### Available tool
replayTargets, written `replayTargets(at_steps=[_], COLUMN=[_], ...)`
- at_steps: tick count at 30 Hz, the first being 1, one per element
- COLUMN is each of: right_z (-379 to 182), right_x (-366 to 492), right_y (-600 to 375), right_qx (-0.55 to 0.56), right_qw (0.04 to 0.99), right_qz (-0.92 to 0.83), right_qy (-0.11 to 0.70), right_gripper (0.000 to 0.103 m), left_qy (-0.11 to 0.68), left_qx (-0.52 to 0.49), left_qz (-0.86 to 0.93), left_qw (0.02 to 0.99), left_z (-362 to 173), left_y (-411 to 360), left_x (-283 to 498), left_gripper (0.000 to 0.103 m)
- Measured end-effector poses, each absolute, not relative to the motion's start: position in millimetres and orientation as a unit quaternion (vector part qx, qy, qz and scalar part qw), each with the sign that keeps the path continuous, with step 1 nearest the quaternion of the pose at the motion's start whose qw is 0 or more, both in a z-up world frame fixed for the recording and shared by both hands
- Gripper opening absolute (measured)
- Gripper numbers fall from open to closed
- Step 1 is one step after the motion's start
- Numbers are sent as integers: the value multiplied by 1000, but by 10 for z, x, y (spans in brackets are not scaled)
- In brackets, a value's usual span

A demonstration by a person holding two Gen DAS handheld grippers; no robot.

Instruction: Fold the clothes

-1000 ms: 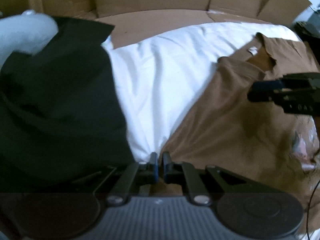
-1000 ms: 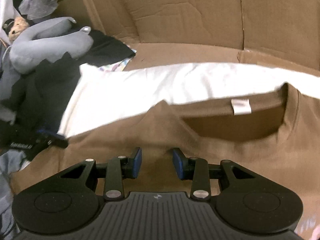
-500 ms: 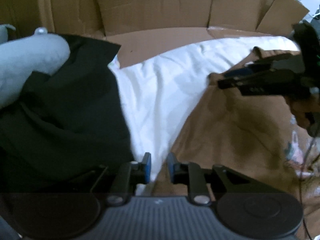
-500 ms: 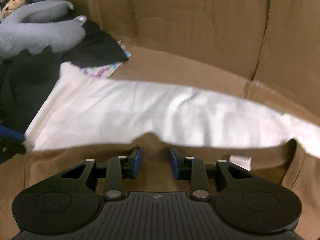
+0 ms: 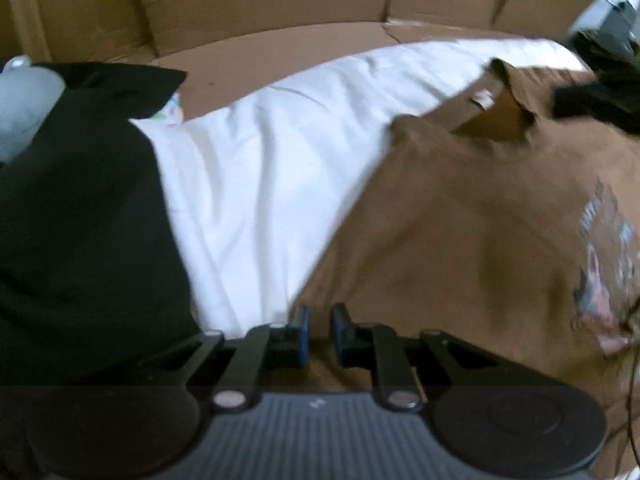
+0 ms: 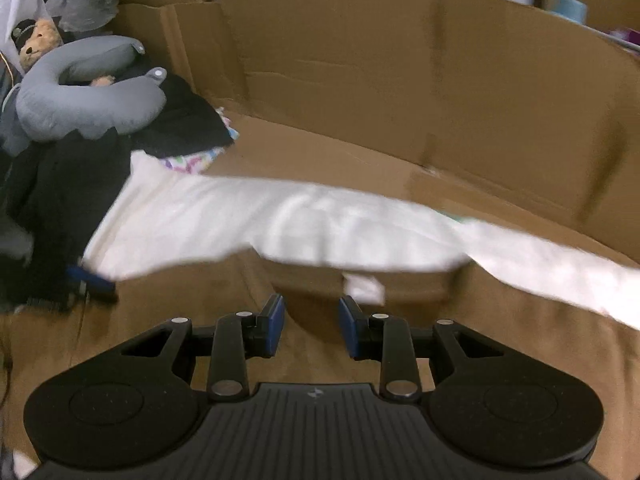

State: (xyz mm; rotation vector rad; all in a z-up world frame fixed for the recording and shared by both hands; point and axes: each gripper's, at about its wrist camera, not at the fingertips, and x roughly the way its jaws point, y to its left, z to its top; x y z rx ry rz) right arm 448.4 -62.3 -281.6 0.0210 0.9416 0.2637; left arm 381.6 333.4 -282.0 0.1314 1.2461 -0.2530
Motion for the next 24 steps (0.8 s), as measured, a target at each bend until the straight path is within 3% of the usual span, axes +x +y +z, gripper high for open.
replayTargets(at_steps=[3, 5, 7, 11, 13, 15, 18, 24], right_z=[-2695, -2629, -2586, -2549, -2531, -2520, -2468, -2393], right_x=[4161, 3946, 3729, 3415, 3278, 3170, 3041, 2830], right_y=[-1003, -1277, -1559, -1956, -2135, -2315, -2560, -2987], right_qx=[29, 44, 56, 58, 56, 59, 60, 68], right_qw=[882, 881, 879, 869, 864, 858, 855, 849], right_qz=[104, 86, 60, 42, 45, 48, 50, 52], right_qy=[458, 463, 470, 489, 498, 507, 512, 522], right_gripper=[38, 39, 40, 42, 51, 66, 77, 84], left_qy=[582, 580, 578, 581, 584, 589, 589, 592], left_qx=[74, 80, 85, 84, 80, 75, 73, 54], left_qz=[-112, -112, -112, -104, -91, -81, -79, -62], left_qw=[802, 803, 804, 803, 803, 800, 801, 802], left_z=[-2754, -2690, -2617, -2505, -2461, -2387, -2204, -2037], left_y=[3295, 3260, 3223, 3134, 3075, 3009, 2894, 2685], left_x=[3840, 3847, 3850, 3865, 3884, 3897, 3871, 3843], left_gripper=[16, 24, 39, 50, 59, 59, 67, 71])
